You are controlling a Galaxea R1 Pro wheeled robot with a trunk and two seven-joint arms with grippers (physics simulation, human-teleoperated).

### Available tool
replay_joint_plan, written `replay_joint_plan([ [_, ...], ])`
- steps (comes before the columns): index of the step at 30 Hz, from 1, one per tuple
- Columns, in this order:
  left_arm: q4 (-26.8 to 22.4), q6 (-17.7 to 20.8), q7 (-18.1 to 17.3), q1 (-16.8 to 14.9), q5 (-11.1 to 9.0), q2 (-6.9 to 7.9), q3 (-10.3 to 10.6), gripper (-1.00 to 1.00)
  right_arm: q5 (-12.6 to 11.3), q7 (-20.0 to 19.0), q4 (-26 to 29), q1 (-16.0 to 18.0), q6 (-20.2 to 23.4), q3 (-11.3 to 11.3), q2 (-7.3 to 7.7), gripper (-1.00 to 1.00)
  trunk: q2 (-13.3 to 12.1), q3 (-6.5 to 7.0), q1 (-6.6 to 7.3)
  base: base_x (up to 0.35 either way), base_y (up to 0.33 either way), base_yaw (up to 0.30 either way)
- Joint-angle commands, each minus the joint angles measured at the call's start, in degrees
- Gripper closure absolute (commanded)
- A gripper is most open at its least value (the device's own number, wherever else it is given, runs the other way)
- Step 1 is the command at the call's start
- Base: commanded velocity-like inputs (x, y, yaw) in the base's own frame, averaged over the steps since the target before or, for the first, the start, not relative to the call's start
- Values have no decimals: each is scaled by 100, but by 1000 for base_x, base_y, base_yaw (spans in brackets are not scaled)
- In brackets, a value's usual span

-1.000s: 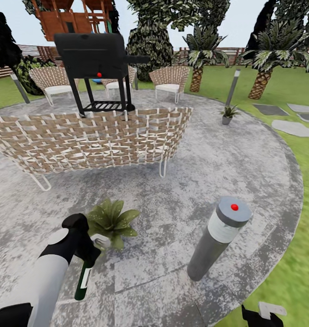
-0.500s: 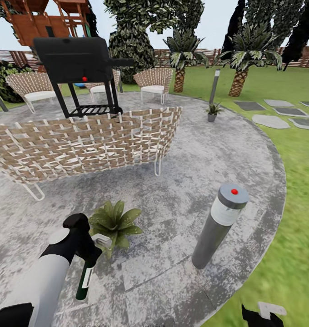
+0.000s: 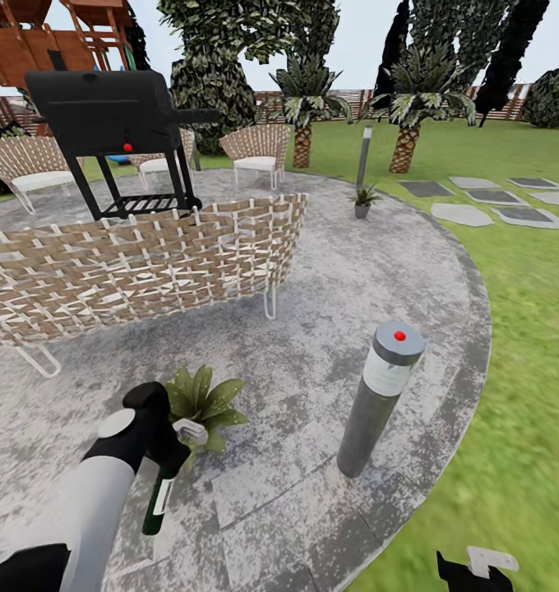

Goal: Pick up the pesticide atomizer in the garden and spray insectifuge to fully cover both potted plants in the garden.

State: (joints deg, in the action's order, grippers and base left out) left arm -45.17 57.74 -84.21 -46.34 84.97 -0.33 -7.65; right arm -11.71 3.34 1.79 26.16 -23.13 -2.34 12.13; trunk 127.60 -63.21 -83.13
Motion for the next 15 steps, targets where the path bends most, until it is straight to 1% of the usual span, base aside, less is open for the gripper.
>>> replay_joint_plan([
  [1, -6, 61, -46, 12, 95, 0, -16, 100, -33, 9, -3, 3, -16, -25, 0, -100, 2, -4, 1, 0, 0, -2],
  [3, -12, 62, 50, 48, 175, 3, -48, 100, -33, 9, -3, 3, -16, -28, 0, -100, 2, -4, 1, 0, 0, -1],
  [4, -15, 66, 191, 57, 182, -8, -74, 100, -33, 9, -3, 3, -16, -29, 0, -100, 2, -4, 1, 0, 0, 0],
  [5, -17, 69, 392, 66, 161, -62, -82, 100, -33, 9, -3, 3, -16, -30, 0, -100, 2, -4, 1, 0, 0, 0],
  [6, -19, 70, 587, 69, 155, -158, -94, 100, -32, 9, -3, 3, -16, -30, 0, -100, 2, -4, 1, 0, 0, 0],
  [7, -24, 70, 717, 68, 149, -211, -101, 100, -32, 9, -3, 3, -16, -30, 0, -100, 2, -4, 1, 0, 0, 0],
  [8, -31, 71, 936, 64, 126, -284, -105, 100, -28, 9, -3, 3, -16, -30, -3, -100, 2, -4, 1, 0, 0, 0],
  [9, -34, 75, 1037, 34, 94, -361, -102, 100, -26, 4, -5, 3, -16, -32, -7, -100, 2, -4, 1, 0, 0, 0],
  [11, -38, 78, 1095, -2, 58, -432, -95, 100, -10, -11, -10, 3, -16, -37, -4, -100, 2, -4, 1, 0, 0, 0],
  [13, -80, 79, 1111, -15, 49, -443, -100, 100, -1, -16, -11, 3, -16, -40, -3, -100, 2, -4, 1, 0, 0, 0],
  [15, -109, 74, 1103, -3, 46, -442, -419, 100, 2, -17, -12, 3, -21, -46, 0, -100, 2, -4, 1, 0, 0, 0],
])
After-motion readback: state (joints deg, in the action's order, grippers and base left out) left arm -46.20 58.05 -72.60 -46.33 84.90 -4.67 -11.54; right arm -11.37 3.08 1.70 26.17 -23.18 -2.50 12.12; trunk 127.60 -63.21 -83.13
